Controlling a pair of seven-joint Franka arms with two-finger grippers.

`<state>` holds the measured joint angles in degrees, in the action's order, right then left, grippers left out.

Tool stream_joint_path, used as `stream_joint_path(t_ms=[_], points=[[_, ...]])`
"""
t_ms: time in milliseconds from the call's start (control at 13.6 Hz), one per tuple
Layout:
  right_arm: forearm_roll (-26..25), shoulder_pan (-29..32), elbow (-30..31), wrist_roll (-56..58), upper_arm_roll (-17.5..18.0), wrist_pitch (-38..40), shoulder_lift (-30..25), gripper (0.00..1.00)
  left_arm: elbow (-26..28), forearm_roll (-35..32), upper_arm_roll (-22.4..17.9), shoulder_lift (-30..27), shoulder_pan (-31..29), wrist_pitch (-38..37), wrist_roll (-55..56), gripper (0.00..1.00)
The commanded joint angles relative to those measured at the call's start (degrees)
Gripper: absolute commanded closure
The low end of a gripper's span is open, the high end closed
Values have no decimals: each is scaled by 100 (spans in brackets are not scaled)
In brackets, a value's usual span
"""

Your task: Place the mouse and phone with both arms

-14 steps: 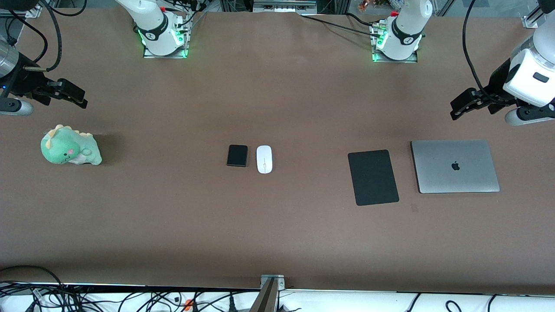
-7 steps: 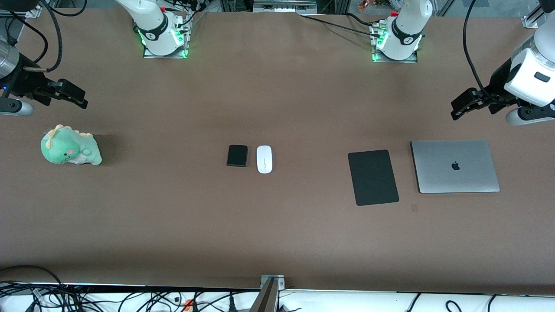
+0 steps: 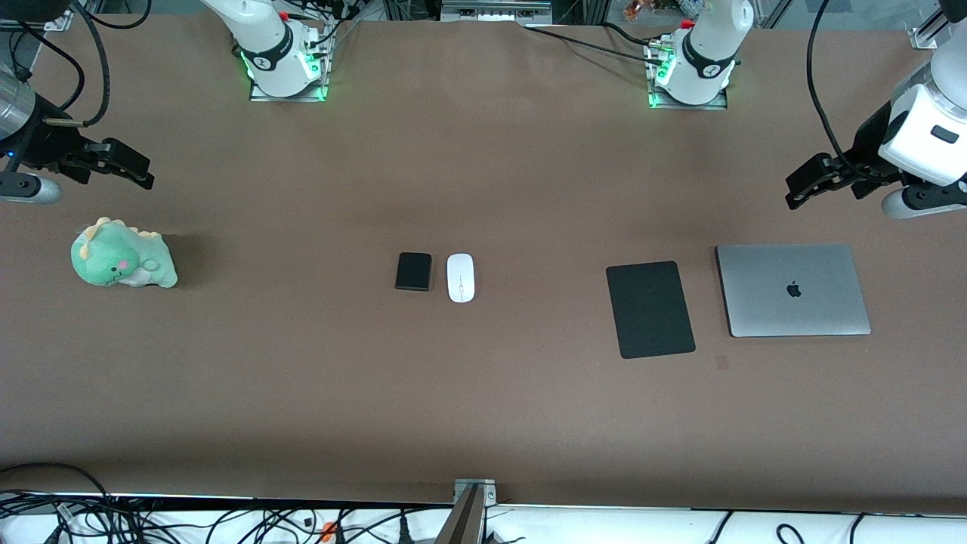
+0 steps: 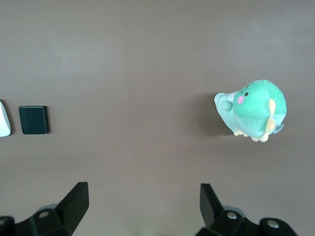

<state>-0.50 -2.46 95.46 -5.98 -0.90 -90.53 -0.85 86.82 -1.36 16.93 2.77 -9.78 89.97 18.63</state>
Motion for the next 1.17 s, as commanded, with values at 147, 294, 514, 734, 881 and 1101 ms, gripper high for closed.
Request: stream_joint_path(t_ms=[147, 294, 514, 734, 881, 1101], points=[[24, 62, -98, -43, 72, 439, 190, 0, -165, 100, 56, 57, 11, -68, 18, 0], [24, 70, -80, -43, 72, 484, 234, 0, -165, 101, 336, 66, 20, -68, 18, 0], [32, 71, -36, -35, 72, 492, 243, 0, -165, -179, 645, 372, 151, -68, -44, 0], [32, 71, 16, 18, 72, 527, 252, 0, -122, -382, 689, 602, 301, -138, -26, 0], [32, 71, 17, 18, 72, 519, 313, 0, -78, -409, 680, 707, 380, -199, -26, 0], [250, 71, 17, -26, 72, 440, 454, 0, -122, -409, 654, 954, 477, -252, -52, 0]])
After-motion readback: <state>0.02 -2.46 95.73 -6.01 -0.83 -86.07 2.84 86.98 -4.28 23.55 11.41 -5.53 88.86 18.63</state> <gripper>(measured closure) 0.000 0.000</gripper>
